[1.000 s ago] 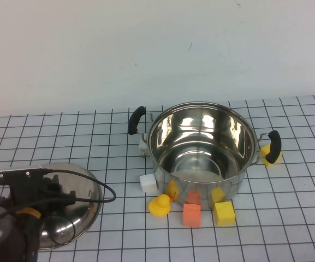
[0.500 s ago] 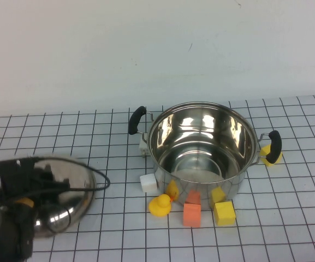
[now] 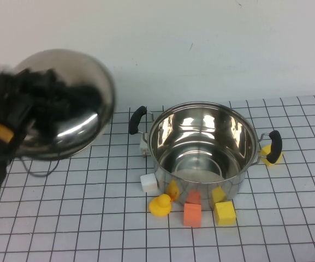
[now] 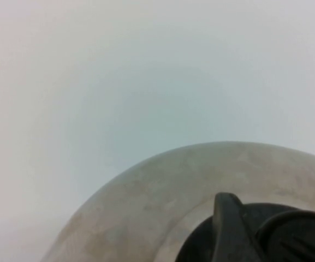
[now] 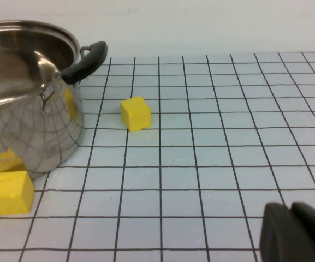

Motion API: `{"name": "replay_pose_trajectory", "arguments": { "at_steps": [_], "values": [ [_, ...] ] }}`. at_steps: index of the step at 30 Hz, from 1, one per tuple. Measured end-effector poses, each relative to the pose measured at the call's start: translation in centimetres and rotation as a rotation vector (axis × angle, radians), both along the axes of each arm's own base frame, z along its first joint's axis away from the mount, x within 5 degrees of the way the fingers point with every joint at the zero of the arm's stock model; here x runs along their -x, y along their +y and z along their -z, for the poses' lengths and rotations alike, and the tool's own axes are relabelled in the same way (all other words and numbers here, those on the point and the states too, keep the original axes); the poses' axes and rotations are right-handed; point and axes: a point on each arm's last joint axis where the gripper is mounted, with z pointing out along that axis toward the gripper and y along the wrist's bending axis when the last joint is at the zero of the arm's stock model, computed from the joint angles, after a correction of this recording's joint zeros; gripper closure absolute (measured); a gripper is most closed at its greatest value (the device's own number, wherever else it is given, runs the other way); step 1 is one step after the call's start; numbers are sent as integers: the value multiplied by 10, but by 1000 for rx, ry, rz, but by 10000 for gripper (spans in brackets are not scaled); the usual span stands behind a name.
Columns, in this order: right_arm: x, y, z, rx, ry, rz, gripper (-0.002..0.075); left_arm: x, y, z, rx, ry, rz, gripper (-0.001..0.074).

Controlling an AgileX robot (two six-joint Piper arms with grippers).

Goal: Cover the pot
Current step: Place the pot lid on the pot

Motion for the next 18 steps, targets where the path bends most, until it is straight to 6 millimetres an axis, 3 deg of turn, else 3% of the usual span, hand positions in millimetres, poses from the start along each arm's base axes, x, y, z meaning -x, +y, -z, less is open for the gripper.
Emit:
{"name": "replay_pose_trajectory", "arguments": {
  "at_steps": [5,9,14,18],
  "values": [
    [0,0,0,0,0,0,717,-17,-32,-31,36,78,170,423],
    [0,0,0,0,0,0,717,-32,-72,-38,39,78,280,423],
    [0,0,0,0,0,0,717,-48,-128,-28,22,86,405,423],
    [0,0,0,0,0,0,717,-54,-171,0,-99,85,484,423]
  ]
}}
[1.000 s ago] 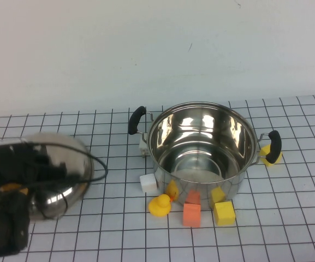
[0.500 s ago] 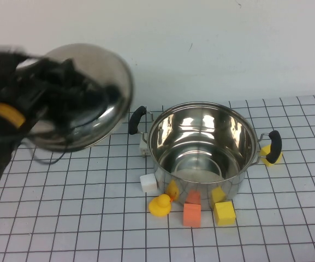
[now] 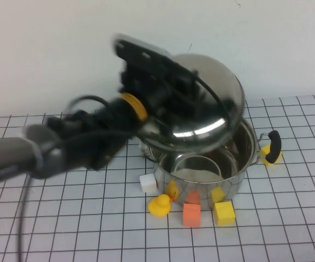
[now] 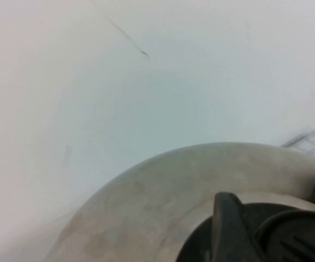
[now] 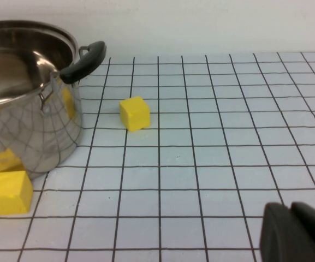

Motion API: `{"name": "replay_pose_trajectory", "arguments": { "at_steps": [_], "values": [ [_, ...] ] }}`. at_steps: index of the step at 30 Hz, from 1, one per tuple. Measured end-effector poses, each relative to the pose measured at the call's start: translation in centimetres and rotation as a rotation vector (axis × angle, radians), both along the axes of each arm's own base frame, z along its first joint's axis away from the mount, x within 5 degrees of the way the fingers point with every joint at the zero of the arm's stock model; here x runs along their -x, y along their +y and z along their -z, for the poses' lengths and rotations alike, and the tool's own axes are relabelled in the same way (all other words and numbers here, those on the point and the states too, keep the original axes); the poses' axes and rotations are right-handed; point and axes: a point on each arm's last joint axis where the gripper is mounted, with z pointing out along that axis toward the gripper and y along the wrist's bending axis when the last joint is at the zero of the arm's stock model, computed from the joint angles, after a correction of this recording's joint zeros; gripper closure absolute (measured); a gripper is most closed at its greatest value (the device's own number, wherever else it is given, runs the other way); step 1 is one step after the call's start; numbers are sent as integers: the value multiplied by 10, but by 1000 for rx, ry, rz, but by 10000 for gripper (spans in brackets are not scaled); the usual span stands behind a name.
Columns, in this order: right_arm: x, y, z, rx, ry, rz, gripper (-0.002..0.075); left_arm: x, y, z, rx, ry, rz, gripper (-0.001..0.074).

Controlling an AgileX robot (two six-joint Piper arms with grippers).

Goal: Cover the pot
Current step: Place the pot lid on the pot

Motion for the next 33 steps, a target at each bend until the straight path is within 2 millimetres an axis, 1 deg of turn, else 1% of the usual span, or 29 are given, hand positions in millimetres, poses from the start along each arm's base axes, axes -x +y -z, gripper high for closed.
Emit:
{"name": "replay_pose_trajectory", "arguments": {
  "at_steps": [2,4,9,12,16,20,24,28,33],
  "values": [
    [0,0,0,0,0,0,717,0,-15,14,-39,-31,19,423],
    [0,0,0,0,0,0,717,-1,-24,29,-48,-40,11,423],
    [0,0,0,0,0,0,717,-8,-27,55,-48,-21,-13,423],
    [0,0,0,0,0,0,717,-10,-28,63,-48,-4,-18,423],
    [0,0,0,0,0,0,717,-10,-28,64,-42,-2,-18,423],
    [0,0,0,0,0,0,717,-15,-32,58,-20,27,-16,423],
    [0,0,0,0,0,0,717,-21,-38,52,-70,72,8,423],
    [0,0,0,0,0,0,717,-21,-39,52,-92,91,20,423],
    [0,0,0,0,0,0,717,-22,-42,59,-127,83,45,423]
  ]
}}
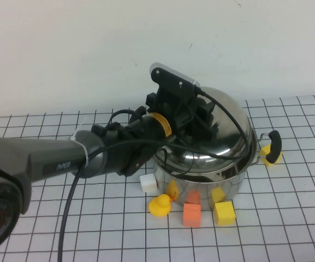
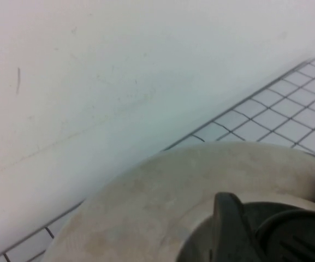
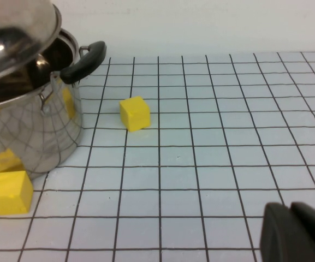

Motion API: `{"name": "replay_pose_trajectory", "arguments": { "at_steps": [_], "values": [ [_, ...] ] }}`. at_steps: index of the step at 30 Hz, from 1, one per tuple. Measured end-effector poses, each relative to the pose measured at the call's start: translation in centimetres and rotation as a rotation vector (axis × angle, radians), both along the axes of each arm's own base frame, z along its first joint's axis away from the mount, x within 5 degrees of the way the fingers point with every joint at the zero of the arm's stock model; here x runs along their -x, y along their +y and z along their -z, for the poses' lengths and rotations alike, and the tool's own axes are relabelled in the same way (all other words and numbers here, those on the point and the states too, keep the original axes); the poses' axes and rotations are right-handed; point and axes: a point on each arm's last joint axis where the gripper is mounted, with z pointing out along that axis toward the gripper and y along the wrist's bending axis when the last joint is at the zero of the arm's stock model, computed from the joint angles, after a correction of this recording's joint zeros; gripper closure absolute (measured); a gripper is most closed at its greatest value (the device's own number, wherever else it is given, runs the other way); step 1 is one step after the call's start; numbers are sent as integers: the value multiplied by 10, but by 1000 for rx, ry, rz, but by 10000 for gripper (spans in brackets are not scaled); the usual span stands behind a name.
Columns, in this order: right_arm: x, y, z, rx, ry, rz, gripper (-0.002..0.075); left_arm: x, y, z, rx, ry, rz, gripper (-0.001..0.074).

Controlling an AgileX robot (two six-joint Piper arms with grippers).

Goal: Cover the pot
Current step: Place the pot lid on the pot

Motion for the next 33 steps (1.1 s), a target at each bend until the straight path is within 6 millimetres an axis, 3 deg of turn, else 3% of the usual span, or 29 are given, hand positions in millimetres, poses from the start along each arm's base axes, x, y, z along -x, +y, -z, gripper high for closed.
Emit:
{"name": "replay_pose_trajectory", "arguments": {
  "at_steps": [6,33],
  "values": [
    [0,0,0,0,0,0,717,-2,-3,15,-7,2,18,423],
    [0,0,0,0,0,0,717,3,-12,18,1,21,66,423]
  ]
}}
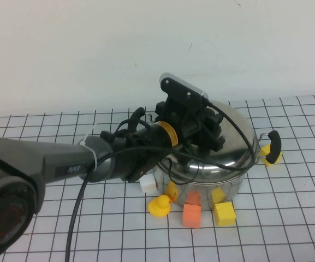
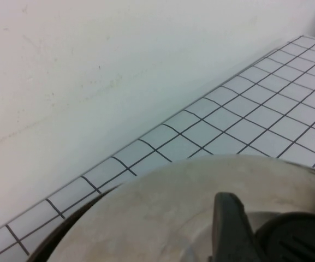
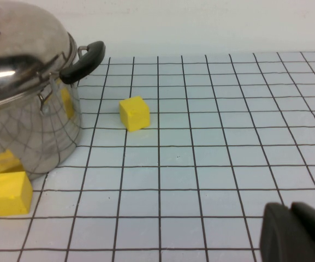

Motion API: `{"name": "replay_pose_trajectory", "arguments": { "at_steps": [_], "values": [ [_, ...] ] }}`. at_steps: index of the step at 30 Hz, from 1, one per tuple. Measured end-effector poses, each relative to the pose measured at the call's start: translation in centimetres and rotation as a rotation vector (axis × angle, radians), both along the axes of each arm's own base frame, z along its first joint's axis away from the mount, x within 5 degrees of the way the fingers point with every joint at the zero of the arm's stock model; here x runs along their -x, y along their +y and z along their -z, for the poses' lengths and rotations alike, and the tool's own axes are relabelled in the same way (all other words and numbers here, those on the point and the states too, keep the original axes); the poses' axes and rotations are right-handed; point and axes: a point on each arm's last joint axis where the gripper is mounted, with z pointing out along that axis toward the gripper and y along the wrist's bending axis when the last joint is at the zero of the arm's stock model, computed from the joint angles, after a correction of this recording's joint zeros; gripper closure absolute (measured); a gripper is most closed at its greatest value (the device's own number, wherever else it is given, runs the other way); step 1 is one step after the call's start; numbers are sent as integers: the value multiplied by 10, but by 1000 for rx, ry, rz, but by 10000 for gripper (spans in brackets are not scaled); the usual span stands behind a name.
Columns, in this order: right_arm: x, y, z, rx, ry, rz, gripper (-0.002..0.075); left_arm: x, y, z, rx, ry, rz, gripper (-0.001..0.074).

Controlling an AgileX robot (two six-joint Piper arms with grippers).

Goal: Cover the pot
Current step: Place the pot lid on the pot

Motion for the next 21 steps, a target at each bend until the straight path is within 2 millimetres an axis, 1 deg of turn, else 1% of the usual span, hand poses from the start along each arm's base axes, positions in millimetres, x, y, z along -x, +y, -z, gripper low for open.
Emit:
{"name": "replay_pose_trajectory", "arguments": {
  "at_steps": [8,21],
  "values": [
    [0,0,0,0,0,0,717,-1,-1,4,-1,4,1,423],
    [0,0,0,0,0,0,717,-2,-2,3,35,-30,8,423]
  ]
}}
